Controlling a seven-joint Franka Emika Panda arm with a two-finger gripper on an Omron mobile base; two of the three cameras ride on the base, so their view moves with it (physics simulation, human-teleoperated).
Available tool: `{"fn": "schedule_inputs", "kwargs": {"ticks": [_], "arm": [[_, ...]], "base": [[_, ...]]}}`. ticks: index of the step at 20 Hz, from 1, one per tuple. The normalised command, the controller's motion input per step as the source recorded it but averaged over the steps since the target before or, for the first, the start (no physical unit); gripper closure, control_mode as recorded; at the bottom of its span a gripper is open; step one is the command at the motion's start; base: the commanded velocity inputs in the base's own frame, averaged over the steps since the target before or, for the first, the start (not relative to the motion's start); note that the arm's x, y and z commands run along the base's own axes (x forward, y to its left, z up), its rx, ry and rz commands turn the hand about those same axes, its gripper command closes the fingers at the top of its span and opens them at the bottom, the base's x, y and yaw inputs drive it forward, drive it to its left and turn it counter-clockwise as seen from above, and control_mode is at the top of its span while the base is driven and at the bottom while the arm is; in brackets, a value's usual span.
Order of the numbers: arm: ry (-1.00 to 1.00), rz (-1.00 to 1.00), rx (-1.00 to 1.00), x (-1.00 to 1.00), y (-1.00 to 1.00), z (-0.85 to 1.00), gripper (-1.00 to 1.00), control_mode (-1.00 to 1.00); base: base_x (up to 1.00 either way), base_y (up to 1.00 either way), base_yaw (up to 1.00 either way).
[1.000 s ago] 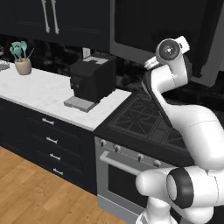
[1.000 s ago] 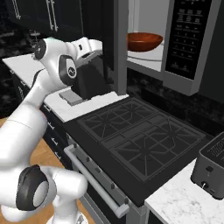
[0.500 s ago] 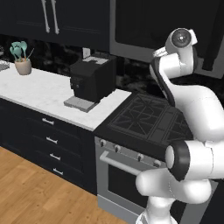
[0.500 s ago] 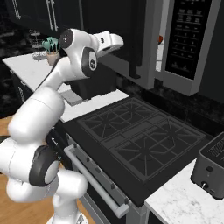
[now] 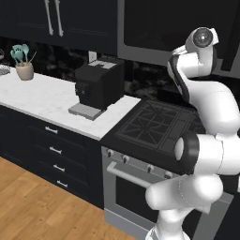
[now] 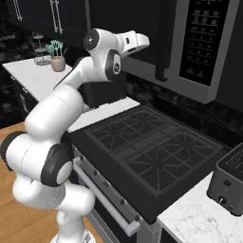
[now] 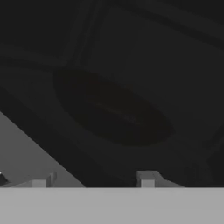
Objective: Pick the sweet potato from the sink and place it in the bowl. Then pick the bowl and place it in the microwave. Then close the microwave door and press the start button.
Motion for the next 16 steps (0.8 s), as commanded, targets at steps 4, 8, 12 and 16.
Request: {"fn": "schedule_inputs", "kwargs": {"ticks": [4,8,12,16], "arm": [[0.0,0.0,0.0,0.87,-0.14,-0.45,-1.0,-1.0],[-0.03,-0.03,0.04,-0.28,0.32,0.0,-1.0,-1.0],[-0.14,-0.06,0.11,-1.0,0.61,0.36,-1.0,-1.0],[-0.09,-0.09,0.06,-0.94,0.51,0.29,-1.0,-1.0]], "base": [[0.0,0.0,0.0],[0.0,0.0,0.0],[0.0,0.0,0.0],[0.0,0.0,0.0]]}}
